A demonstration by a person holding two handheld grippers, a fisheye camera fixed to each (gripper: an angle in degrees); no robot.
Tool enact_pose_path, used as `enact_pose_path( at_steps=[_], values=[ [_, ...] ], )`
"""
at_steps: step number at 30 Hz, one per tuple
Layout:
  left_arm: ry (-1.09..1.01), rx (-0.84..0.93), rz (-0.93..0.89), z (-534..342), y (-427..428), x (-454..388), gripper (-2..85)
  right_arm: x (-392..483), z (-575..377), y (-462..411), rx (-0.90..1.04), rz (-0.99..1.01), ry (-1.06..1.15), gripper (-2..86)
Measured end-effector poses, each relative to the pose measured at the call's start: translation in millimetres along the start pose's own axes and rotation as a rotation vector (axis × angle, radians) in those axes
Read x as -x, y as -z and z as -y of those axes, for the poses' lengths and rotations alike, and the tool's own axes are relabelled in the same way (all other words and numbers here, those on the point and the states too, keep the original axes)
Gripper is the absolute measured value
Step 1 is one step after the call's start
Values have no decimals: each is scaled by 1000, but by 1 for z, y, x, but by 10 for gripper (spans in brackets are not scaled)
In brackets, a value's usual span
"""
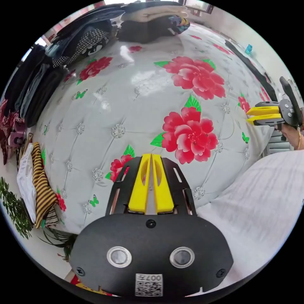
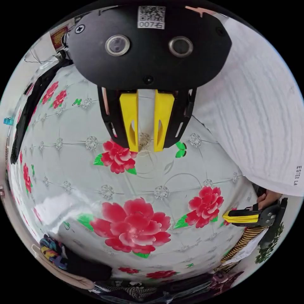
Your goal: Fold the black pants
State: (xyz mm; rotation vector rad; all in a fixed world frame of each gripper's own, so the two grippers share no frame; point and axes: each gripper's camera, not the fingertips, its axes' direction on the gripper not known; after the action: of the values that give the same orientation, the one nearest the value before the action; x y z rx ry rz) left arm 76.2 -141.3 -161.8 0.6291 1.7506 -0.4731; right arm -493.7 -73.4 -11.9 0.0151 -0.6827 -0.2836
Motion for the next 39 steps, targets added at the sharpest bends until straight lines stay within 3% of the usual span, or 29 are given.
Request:
enact_pose_path(
  at_steps=[2,4,12,15,20,23,29,34,39],
  values=[
    [-52,18,154,8,-7,-25,-8,22,-6,4,-114,-110,-28,46],
    [-96,47,197,15,-12,-31,-9,28,-4,6,-131,-134,-27,47],
    [-1,44,86,26,-19,5,-10,-17,-16,29,-291,96,-114,58],
    [8,57,151,32,-23,3,-10,-50,-28,36,-382,240,-214,66],
    [155,126,272,47,-26,2,-10,-175,-86,76,-552,134,-563,89],
    [279,112,75,46,-15,2,-9,-265,-142,104,-613,-3,-795,101],
    [448,-57,-266,25,9,-19,3,-415,-222,147,-578,-217,-994,116],
    [478,-58,-250,20,25,-33,-6,-499,-244,147,-472,-182,-1084,113],
    [603,-85,-320,4,35,-29,-9,-536,-238,115,-291,-98,-999,86]
  ],
)
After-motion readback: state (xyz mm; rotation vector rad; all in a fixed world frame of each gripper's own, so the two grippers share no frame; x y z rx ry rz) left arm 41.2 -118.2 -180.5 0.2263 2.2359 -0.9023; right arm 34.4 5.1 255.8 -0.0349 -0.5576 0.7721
